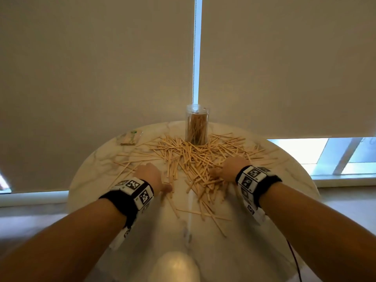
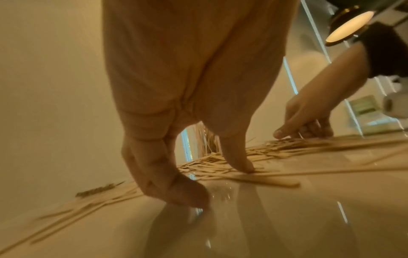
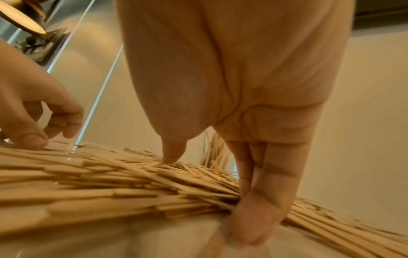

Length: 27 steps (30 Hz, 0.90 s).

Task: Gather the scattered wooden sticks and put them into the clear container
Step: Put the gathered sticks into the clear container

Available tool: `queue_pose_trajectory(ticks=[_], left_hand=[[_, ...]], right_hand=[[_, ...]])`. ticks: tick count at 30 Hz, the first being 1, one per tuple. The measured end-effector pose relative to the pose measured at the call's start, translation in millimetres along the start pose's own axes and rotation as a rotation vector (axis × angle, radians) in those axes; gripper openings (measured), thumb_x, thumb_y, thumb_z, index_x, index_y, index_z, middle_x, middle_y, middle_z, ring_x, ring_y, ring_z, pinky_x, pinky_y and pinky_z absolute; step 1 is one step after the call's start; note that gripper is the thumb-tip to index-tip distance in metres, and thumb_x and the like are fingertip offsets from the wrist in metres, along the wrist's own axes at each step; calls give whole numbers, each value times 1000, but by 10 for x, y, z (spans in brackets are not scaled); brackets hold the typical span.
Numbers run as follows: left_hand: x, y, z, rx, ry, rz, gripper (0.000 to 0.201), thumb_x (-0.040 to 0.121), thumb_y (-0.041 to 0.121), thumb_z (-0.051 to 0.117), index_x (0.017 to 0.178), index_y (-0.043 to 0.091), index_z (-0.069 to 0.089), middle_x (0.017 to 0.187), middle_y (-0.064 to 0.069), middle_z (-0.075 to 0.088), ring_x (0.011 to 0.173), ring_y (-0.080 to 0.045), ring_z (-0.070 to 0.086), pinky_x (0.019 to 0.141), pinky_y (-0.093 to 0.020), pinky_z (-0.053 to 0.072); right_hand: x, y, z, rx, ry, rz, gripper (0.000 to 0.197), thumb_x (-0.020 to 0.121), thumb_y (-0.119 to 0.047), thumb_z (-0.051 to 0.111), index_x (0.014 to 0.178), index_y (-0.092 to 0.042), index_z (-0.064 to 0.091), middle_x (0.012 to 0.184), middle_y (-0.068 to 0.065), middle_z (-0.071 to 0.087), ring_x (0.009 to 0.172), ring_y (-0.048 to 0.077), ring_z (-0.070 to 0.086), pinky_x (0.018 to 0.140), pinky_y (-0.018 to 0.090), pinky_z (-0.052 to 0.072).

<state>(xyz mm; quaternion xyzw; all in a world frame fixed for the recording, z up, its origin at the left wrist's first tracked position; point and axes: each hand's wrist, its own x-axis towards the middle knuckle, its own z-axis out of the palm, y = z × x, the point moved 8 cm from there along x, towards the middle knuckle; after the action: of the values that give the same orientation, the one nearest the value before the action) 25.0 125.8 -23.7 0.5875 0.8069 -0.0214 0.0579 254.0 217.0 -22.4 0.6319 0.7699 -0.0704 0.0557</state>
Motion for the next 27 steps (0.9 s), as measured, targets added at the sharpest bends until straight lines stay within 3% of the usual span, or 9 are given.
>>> queue_pose_trajectory(ticks=[2,6,10,12,15,18,21,24,27], left_hand=[[-1,69,16,32,-38,29,57,90,54,61,115,3,63,115,-10,66,107,-24,63,86,-29,49],[75,84,-52,24,-10,43,29,99,29,55,112,4,65,117,-11,67,108,-25,64,77,-27,46],[39,148,0,0,-90,40,44,91,49,63,97,6,67,95,-9,70,95,-24,70,79,-29,54],[28,214,-12,0,-100,49,30,94,33,65,105,5,66,99,-8,69,101,-24,69,82,-29,54],[10,258,-73,13,-58,51,25,98,15,55,117,2,62,119,-13,67,111,-27,65,86,-30,52],[-22,250,-39,-2,-79,47,25,96,21,59,111,3,65,106,-11,69,104,-26,68,81,-29,53],[-30,310,21,-29,-121,58,34,93,35,63,107,4,66,89,-7,65,90,-23,69,76,-29,54],[-90,451,27,58,-156,102,18,96,22,58,93,5,63,76,-2,56,79,-20,64,74,-26,51],[-116,544,37,179,-177,119,22,97,19,55,80,6,58,67,-1,45,72,-17,54,74,-26,47]], right_hand=[[20,-114,19,-24,-29,-28,59,90,-65,55,70,-10,53,73,2,52,81,21,52,70,30,40],[20,-152,-12,-8,-70,-50,52,93,-52,60,107,-2,68,94,8,59,85,22,55,69,29,43],[-52,-149,4,24,-77,-27,56,93,-63,51,77,-10,58,91,6,62,84,23,57,68,29,48],[-71,-209,9,-7,-96,-42,49,93,-56,57,92,-8,66,105,9,69,92,24,64,78,32,52],[-129,-249,-44,-12,-120,-50,42,97,-39,58,119,-4,65,124,11,66,112,26,65,80,31,54],[-160,-221,-30,22,-124,-30,47,95,-51,56,100,-5,65,109,8,67,96,23,64,87,32,53],[-175,-232,-28,10,-114,-27,56,93,-53,59,116,-3,67,104,9,65,89,22,57,84,32,52],[-210,-225,-64,58,-136,-24,44,96,-36,61,124,-2,64,116,11,67,103,25,64,84,31,54],[-253,-209,-72,63,-120,-27,41,98,-41,57,109,-3,67,111,10,68,99,26,66,73,29,51]])
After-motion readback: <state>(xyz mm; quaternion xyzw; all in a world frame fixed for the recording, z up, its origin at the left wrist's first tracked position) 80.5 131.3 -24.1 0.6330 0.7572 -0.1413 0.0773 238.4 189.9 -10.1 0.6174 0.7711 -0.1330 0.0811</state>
